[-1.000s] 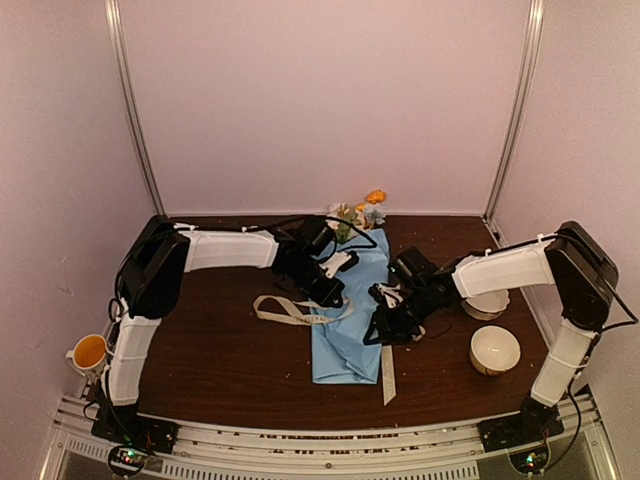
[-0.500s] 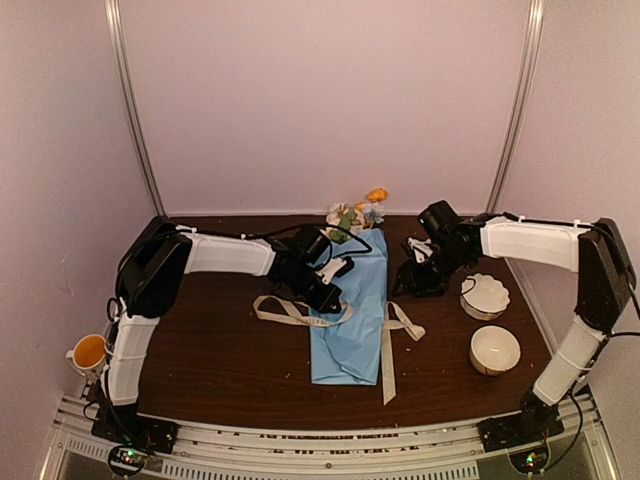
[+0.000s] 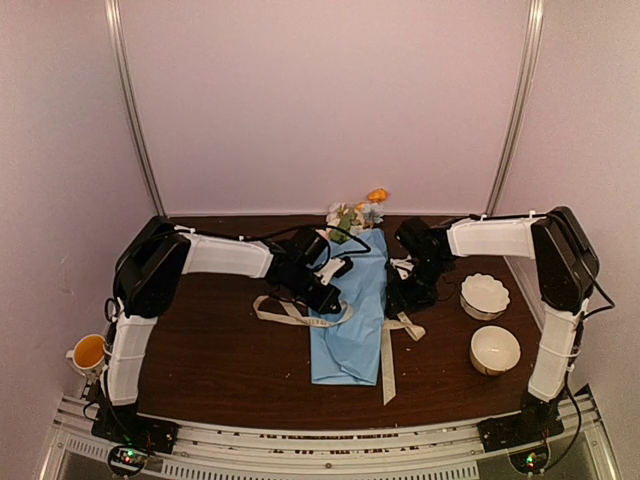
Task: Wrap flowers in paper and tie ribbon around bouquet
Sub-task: Pick up the right side of the ribbon from the center of the board.
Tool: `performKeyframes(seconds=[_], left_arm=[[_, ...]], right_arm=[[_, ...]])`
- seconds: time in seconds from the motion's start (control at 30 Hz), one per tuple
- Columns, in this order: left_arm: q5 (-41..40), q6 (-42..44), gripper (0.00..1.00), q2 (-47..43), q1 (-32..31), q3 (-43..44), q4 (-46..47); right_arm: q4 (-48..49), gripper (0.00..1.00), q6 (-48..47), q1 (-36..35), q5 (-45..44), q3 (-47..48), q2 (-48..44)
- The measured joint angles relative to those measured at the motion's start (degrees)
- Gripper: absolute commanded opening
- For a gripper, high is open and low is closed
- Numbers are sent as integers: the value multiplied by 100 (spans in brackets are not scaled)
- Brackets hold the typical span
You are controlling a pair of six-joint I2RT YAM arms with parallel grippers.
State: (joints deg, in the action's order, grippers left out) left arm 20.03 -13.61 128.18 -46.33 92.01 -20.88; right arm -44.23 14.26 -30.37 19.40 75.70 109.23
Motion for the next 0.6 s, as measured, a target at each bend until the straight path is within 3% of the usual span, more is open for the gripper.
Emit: performKeyframes(seconds=[0.2, 0.27, 0.4, 0.6], left_arm=[[26, 2, 0, -26, 33, -63, 63], [42, 2, 0, -26, 42, -79, 87], [63, 2, 0, -26, 57, -87, 98], [68, 2, 0, -79, 66, -188, 173]], right_arm=[[31, 49, -52, -15, -400, 153, 267], [55, 36, -70, -15, -535, 199, 321], [164, 0, -66, -15, -732, 203, 369], [420, 0, 131, 68, -1217, 79, 267]])
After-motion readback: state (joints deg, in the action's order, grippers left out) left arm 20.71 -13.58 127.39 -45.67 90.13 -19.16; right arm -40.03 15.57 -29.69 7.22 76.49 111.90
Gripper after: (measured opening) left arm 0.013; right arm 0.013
